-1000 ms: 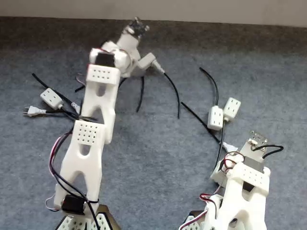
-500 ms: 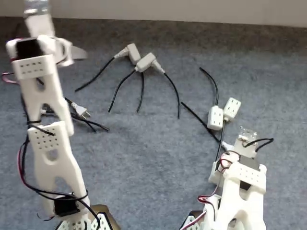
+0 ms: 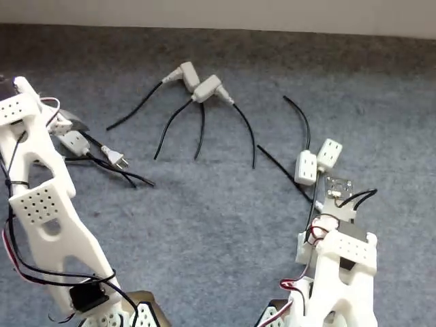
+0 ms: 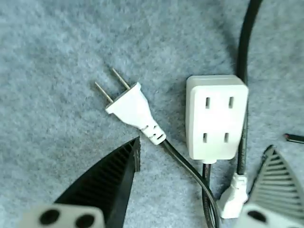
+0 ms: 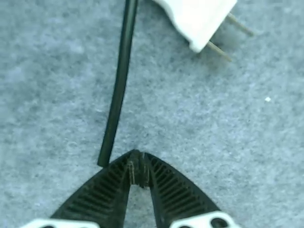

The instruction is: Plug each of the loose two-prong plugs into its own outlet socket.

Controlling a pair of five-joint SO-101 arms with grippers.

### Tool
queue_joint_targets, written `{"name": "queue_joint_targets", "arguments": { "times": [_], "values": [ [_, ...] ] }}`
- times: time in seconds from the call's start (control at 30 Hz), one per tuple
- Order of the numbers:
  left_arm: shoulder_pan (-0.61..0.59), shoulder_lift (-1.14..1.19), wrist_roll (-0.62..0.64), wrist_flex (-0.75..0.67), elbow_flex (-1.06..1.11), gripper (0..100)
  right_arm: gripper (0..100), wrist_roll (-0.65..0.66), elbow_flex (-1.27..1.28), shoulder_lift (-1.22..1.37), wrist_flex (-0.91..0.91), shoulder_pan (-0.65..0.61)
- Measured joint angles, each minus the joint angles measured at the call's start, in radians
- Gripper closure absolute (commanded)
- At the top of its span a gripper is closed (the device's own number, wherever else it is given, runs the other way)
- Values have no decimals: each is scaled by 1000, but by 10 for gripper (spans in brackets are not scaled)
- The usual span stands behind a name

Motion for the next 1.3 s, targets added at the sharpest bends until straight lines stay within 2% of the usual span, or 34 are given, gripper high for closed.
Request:
{"name": "queue_joint_targets", "arguments": {
  "times": [0.13, 0.4, 0.6, 0.87, 1.07, 1.3],
  "values": [
    [5, 0, 43, -9, 84, 618, 985, 0, 0, 0, 0, 0],
    [46, 23, 112, -190, 133, 618, 985, 0, 0, 0, 0, 0],
    [48, 20, 117, -201, 133, 618, 985, 0, 0, 0, 0, 0],
    [81, -100, 117, -190, 133, 617, 985, 0, 0, 0, 0, 0],
    [137, -72, 117, -187, 133, 617, 985, 0, 0, 0, 0, 0],
    [133, -14, 118, -212, 129, 617, 985, 0, 0, 0, 0, 0]
  ]
}}
